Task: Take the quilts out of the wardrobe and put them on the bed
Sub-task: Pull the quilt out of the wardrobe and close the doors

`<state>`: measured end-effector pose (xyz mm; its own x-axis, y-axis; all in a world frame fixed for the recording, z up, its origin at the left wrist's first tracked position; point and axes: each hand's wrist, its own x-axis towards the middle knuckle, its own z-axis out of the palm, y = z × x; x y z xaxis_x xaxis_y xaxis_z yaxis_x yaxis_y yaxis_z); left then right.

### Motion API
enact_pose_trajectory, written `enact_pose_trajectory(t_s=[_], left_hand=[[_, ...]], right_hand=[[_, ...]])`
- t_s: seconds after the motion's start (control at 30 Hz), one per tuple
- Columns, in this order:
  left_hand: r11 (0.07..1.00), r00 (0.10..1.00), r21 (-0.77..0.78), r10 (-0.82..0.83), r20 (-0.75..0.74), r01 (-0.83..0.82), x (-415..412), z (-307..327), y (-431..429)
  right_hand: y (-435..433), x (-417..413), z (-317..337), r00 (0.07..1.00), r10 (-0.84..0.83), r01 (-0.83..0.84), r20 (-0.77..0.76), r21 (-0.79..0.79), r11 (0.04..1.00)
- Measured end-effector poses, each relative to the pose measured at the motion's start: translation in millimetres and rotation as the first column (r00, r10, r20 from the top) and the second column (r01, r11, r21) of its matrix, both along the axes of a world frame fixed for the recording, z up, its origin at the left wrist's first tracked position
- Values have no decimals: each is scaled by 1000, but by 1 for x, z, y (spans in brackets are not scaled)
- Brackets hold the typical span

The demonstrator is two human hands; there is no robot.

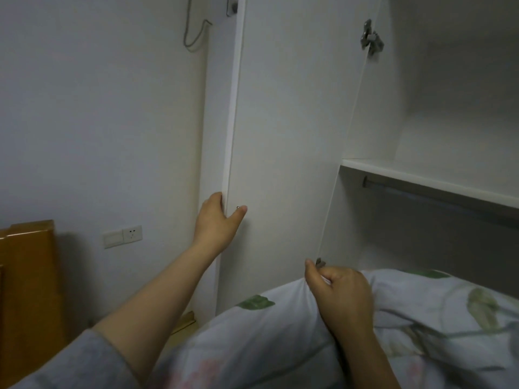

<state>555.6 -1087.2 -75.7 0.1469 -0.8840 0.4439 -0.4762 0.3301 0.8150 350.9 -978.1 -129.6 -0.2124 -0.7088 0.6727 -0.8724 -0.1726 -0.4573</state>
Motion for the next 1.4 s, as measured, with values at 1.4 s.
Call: enact_pose_trajectory(t_s=[1.4], left_hand=[[701,730,-209,-636,251,682,-208,-13,91]], right_hand=[[110,-135,-16,870,-493,493,-21,-33,870]])
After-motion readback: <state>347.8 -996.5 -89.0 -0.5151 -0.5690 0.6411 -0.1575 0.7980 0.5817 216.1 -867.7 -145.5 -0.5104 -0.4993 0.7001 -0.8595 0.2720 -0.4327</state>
